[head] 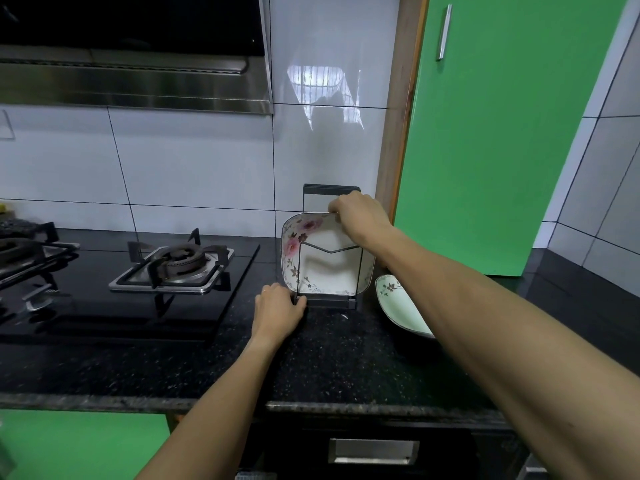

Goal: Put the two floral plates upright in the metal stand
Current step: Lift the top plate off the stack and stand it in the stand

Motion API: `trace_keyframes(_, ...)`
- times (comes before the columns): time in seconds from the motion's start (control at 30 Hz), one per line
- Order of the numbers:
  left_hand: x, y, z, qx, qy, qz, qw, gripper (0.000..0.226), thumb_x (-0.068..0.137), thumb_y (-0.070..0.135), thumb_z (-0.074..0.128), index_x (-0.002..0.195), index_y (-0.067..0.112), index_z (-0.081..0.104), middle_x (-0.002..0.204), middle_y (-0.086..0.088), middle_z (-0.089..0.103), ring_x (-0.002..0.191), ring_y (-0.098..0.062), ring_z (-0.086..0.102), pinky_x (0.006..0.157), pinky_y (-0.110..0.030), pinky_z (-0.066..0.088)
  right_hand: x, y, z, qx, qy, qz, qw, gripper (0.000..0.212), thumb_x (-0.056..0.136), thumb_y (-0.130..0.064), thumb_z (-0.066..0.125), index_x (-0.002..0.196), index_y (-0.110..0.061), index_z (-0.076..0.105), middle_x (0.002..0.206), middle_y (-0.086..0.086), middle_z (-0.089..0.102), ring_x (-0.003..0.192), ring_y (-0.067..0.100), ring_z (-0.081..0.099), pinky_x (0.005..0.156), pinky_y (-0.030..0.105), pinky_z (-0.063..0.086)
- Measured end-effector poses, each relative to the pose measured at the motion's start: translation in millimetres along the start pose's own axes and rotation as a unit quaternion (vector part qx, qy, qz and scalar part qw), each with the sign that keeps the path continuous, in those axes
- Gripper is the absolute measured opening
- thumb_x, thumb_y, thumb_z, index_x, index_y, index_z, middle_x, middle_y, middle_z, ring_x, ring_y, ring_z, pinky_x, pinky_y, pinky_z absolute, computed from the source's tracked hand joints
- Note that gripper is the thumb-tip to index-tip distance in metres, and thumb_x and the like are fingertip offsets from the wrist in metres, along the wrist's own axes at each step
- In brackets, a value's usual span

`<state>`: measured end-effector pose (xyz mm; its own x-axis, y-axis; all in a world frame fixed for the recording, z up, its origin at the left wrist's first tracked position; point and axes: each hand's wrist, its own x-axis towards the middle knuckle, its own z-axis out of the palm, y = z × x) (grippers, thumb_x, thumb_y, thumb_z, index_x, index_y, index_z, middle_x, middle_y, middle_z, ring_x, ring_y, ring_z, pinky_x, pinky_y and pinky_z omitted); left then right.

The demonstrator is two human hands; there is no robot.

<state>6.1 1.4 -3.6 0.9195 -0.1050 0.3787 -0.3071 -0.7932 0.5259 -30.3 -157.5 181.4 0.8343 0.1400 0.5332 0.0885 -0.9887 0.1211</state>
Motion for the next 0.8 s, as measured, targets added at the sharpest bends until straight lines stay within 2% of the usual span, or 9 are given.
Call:
trace_keyframes(0.1,0,1,-1,0.005,0.006,0.004,1.0,0.043,0.089,0.039,0.057,0.056,0.012,0.06,0.066,-0.004,0.059,0.075,-0.027,0.056,0.08,-0.043,0.048,1,1,1,-0.001,0.004,0.002,1.0,0.024,0.081,0.009,0.048,0.074,-0.013,0.052,0.078,0.011,0.051,0.072,0.033,0.049,0.062,0.031,0.032)
trace_keyframes(0.27,1,0,0,0.006,0.004,0.003,1.0,0.042,0.088,0.04,0.057,0.058,0.012,0.063,0.066,-0.002,0.06,0.075,-0.026,0.057,0.08,-0.043,0.048,5,3,5,0.002,0.011,0.001,1.0,0.024,0.084,0.006,0.048,0.09,-0.01,0.066,0.093,0.017,0.064,0.087,0.038,0.062,0.063,0.032,0.034)
trace_keyframes(0.67,3,-2,2,0.016,0.008,0.014,1.0,0.043,0.088,0.04,0.057,0.055,0.012,0.062,0.063,-0.003,0.059,0.073,-0.026,0.058,0.081,-0.044,0.049,9,3,11,0.011,0.012,0.008,1.0,0.024,0.083,0.004,0.049,0.091,-0.008,0.066,0.091,0.017,0.061,0.087,0.038,0.061,0.063,0.032,0.033)
trace_keyframes(0.8,3,-1,2,0.017,0.012,0.018,1.0,0.042,0.088,0.04,0.058,0.057,0.013,0.063,0.064,-0.002,0.06,0.074,-0.025,0.058,0.08,-0.043,0.049,12,1,9,0.005,0.007,0.018,1.0,0.024,0.08,0.009,0.046,0.083,-0.009,0.061,0.081,0.011,0.048,0.074,0.033,0.048,0.064,0.032,0.033)
